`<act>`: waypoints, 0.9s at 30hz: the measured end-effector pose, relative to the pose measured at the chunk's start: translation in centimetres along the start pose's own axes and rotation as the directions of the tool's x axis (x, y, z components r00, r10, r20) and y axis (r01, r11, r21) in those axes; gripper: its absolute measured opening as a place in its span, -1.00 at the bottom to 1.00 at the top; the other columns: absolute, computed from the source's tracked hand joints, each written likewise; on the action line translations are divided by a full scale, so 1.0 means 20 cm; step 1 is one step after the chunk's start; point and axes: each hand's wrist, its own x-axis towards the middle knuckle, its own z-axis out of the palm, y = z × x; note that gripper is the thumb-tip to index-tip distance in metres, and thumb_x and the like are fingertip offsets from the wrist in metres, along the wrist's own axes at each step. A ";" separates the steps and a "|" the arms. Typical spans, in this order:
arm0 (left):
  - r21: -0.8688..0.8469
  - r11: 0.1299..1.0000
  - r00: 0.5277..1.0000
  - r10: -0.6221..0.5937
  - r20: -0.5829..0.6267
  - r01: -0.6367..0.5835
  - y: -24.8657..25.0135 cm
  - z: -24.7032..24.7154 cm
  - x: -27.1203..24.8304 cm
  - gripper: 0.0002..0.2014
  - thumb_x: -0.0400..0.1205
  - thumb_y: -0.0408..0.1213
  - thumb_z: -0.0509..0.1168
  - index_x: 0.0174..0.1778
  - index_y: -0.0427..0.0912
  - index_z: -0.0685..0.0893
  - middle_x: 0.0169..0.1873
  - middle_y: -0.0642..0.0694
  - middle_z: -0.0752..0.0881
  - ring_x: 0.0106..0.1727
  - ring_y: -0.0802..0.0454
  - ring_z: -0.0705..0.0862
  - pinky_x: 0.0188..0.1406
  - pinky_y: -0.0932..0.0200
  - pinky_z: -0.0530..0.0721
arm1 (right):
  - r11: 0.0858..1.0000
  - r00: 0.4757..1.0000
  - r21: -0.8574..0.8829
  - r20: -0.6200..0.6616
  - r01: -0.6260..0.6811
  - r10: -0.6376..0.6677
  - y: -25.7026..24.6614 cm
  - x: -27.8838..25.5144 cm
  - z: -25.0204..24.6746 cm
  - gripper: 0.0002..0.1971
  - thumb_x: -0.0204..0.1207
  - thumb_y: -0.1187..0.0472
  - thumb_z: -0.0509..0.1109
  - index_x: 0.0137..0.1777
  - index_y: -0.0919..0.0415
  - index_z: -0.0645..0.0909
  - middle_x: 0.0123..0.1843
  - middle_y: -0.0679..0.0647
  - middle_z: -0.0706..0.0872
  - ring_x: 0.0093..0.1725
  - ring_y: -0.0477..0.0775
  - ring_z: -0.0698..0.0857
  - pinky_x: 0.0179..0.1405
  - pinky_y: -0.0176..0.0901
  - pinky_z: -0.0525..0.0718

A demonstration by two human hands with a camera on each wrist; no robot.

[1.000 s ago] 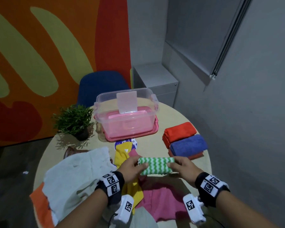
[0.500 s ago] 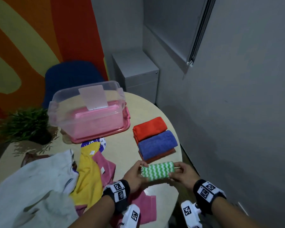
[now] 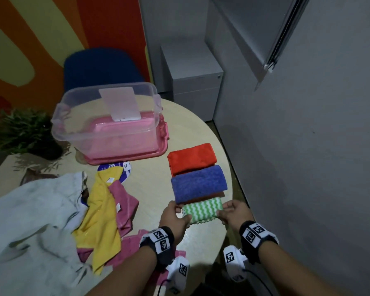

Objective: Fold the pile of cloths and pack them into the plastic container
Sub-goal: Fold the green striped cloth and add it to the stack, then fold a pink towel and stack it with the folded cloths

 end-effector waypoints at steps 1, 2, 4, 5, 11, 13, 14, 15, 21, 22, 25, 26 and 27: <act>0.027 0.999 0.999 -0.016 -0.038 0.017 0.02 0.00 -0.01 -0.66 0.40 -0.29 0.51 -0.02 0.05 0.53 0.00 -0.09 0.59 -0.16 -0.13 0.70 -0.22 -0.18 0.77 | 1.000 1.000 0.010 0.005 -0.003 0.003 0.00 0.01 0.00 -0.78 0.37 0.39 0.64 -0.08 0.30 0.65 -0.23 0.18 0.84 -0.24 0.18 0.81 -0.14 0.12 0.84; 0.040 0.999 0.997 -0.033 -0.069 0.036 0.04 0.00 -0.01 -0.63 0.38 -0.29 0.51 -0.02 0.04 0.51 -0.03 -0.07 0.59 -0.14 -0.14 0.70 -0.21 -0.15 0.76 | 1.000 1.000 0.004 0.003 0.001 -0.001 0.00 0.01 0.00 -0.78 0.37 0.39 0.64 -0.09 0.31 0.65 -0.24 0.20 0.84 -0.26 0.17 0.81 -0.13 0.13 0.85; 0.005 0.998 0.993 -0.059 -0.105 0.060 0.05 -0.01 -0.01 -0.57 0.29 -0.32 0.54 -0.04 0.02 0.50 -0.08 -0.07 0.61 -0.14 -0.19 0.72 -0.21 -0.17 0.77 | 0.999 1.000 -0.047 -0.014 0.019 -0.020 0.00 0.03 0.00 -0.79 0.35 0.33 0.67 -0.15 0.26 0.66 -0.28 0.15 0.84 -0.28 0.15 0.83 -0.16 0.08 0.85; -0.008 0.998 0.991 -0.069 -0.117 0.068 0.05 -0.01 0.00 -0.56 0.26 -0.35 0.55 -0.05 0.00 0.51 -0.10 -0.09 0.63 -0.16 -0.20 0.74 -0.22 -0.19 0.77 | 0.997 1.000 -0.067 -0.021 0.022 -0.024 0.00 0.04 -0.01 -0.79 0.34 0.30 0.67 -0.17 0.23 0.67 -0.30 0.12 0.83 -0.28 0.14 0.83 -0.20 0.04 0.84; -0.074 0.996 0.990 -0.067 -0.124 0.058 0.02 -0.01 0.06 -0.57 0.17 -0.31 0.50 -0.09 0.02 0.57 -0.13 -0.10 0.66 -0.20 -0.19 0.76 -0.23 -0.32 0.77 | 0.999 1.000 -0.040 0.007 0.023 -0.023 -0.01 0.04 -0.02 -0.75 0.37 0.28 0.64 -0.07 0.17 0.61 -0.18 0.10 0.82 -0.16 0.12 0.82 -0.15 -0.02 0.80; -0.117 0.992 0.993 -0.063 -0.101 0.051 0.02 0.00 0.07 -0.56 0.15 -0.37 0.48 -0.08 -0.02 0.57 -0.11 -0.13 0.64 -0.20 -0.23 0.76 -0.21 -0.37 0.77 | 0.999 1.000 -0.024 0.013 0.021 -0.021 -0.01 0.02 -0.02 -0.73 0.36 0.26 0.64 -0.04 0.15 0.61 -0.16 0.07 0.81 -0.12 0.09 0.81 -0.11 -0.04 0.79; -0.132 0.990 0.993 -0.065 -0.095 0.052 0.02 0.00 0.07 -0.55 0.14 -0.41 0.46 -0.07 -0.04 0.57 -0.09 -0.15 0.64 -0.21 -0.25 0.76 -0.22 -0.39 0.76 | 1.000 1.000 -0.016 0.014 0.016 -0.016 0.00 0.02 -0.03 -0.71 0.34 0.26 0.64 -0.04 0.14 0.60 -0.16 0.07 0.81 -0.12 0.09 0.81 -0.09 -0.02 0.79; -0.136 0.989 0.993 -0.068 -0.092 0.055 0.03 -0.01 0.07 -0.54 0.13 -0.44 0.43 -0.06 -0.06 0.56 -0.08 -0.15 0.64 -0.21 -0.28 0.76 -0.22 -0.37 0.76 | 1.000 1.000 -0.018 0.012 0.011 -0.011 0.01 0.01 -0.03 -0.70 0.31 0.26 0.64 -0.04 0.13 0.60 -0.17 0.07 0.80 -0.15 0.10 0.80 -0.07 0.01 0.80; 0.009 0.998 0.996 -0.055 -0.064 0.056 0.05 -0.10 0.05 -0.60 0.33 -0.53 0.34 0.00 -0.03 0.52 -0.05 -0.05 0.64 -0.20 -0.09 0.65 -0.38 0.14 0.61 | 0.990 0.996 -0.114 -0.023 -0.086 0.084 -0.02 -0.10 -0.02 -0.79 0.31 0.33 0.51 -0.16 0.19 0.51 -0.28 0.16 0.74 -0.38 0.12 0.70 -0.41 -0.15 0.73; 0.029 0.998 0.997 -0.047 -0.068 0.049 0.06 -0.13 0.04 -0.61 0.37 -0.54 0.35 0.01 -0.04 0.52 -0.05 -0.05 0.65 -0.20 -0.06 0.65 -0.35 0.15 0.62 | 0.981 0.995 -0.168 -0.014 -0.098 0.097 -0.03 -0.12 -0.02 -0.84 0.33 0.28 0.49 -0.20 0.19 0.54 -0.25 0.18 0.78 -0.36 0.12 0.71 -0.39 -0.18 0.73; 0.100 0.995 0.998 0.008 -0.061 -0.002 0.07 -0.22 0.03 -0.62 0.42 -0.48 0.43 0.01 0.00 0.51 -0.09 -0.06 0.72 -0.12 -0.08 0.74 -0.12 0.07 0.74 | 0.953 0.987 -0.282 0.077 -0.112 0.139 -0.05 -0.19 0.03 -0.88 0.35 0.22 0.45 -0.32 0.26 0.63 -0.40 0.17 0.79 -0.48 0.07 0.70 -0.32 -0.16 0.76; 0.097 0.995 0.999 0.017 -0.035 -0.014 0.08 -0.26 0.02 -0.65 0.43 -0.47 0.43 -0.02 0.01 0.53 -0.13 -0.08 0.73 -0.13 -0.10 0.75 -0.10 0.01 0.76 | 0.942 0.986 -0.319 0.093 -0.105 0.142 -0.05 -0.21 0.05 -0.86 0.40 0.24 0.44 -0.34 0.26 0.63 -0.48 0.12 0.74 -0.54 0.04 0.67 -0.40 -0.24 0.71; 0.082 0.996 1.000 0.021 0.009 -0.021 0.07 -0.30 0.02 -0.70 0.45 -0.48 0.40 -0.06 -0.02 0.55 -0.18 -0.11 0.72 -0.17 -0.12 0.73 -0.08 -0.08 0.76 | 0.931 0.984 -0.352 0.101 -0.100 0.144 -0.05 -0.23 0.08 -0.83 0.44 0.24 0.42 -0.36 0.25 0.62 -0.52 0.09 0.71 -0.54 0.05 0.66 -0.41 -0.24 0.67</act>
